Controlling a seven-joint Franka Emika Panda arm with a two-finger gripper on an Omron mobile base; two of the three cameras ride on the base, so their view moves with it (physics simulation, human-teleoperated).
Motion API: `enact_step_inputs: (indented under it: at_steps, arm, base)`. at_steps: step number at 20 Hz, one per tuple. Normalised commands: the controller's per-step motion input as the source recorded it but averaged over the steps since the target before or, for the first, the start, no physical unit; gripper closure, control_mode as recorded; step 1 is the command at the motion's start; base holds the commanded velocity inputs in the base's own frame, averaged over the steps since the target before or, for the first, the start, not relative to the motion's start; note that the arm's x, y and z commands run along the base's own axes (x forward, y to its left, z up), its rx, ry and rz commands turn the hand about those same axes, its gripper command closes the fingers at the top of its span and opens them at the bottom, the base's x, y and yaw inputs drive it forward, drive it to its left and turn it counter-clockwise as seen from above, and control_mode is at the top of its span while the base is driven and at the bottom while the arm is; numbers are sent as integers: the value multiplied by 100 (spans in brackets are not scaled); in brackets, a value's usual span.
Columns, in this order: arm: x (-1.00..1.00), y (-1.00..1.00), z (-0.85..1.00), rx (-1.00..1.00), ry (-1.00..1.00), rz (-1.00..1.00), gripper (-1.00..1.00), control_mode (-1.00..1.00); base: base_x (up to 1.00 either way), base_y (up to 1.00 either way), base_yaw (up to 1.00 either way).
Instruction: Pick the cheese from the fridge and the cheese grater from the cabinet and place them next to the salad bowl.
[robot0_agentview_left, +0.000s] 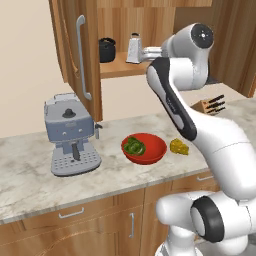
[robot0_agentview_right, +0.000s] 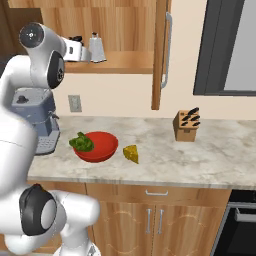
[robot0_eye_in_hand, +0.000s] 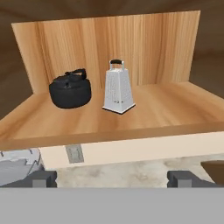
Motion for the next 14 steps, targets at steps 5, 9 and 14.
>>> enact_step_inputs:
  at_steps: [5, 9, 14]
  arm:
    - [65, 0, 0, 0, 3, -1, -100, -100]
    - [44, 0, 0, 0, 0, 0, -100, -100]
    - [37, 0, -5, 0, 0, -2, -100, -100]
  base:
    - [0, 0, 0]
    - [0, 0, 0]
    - [0, 0, 0]
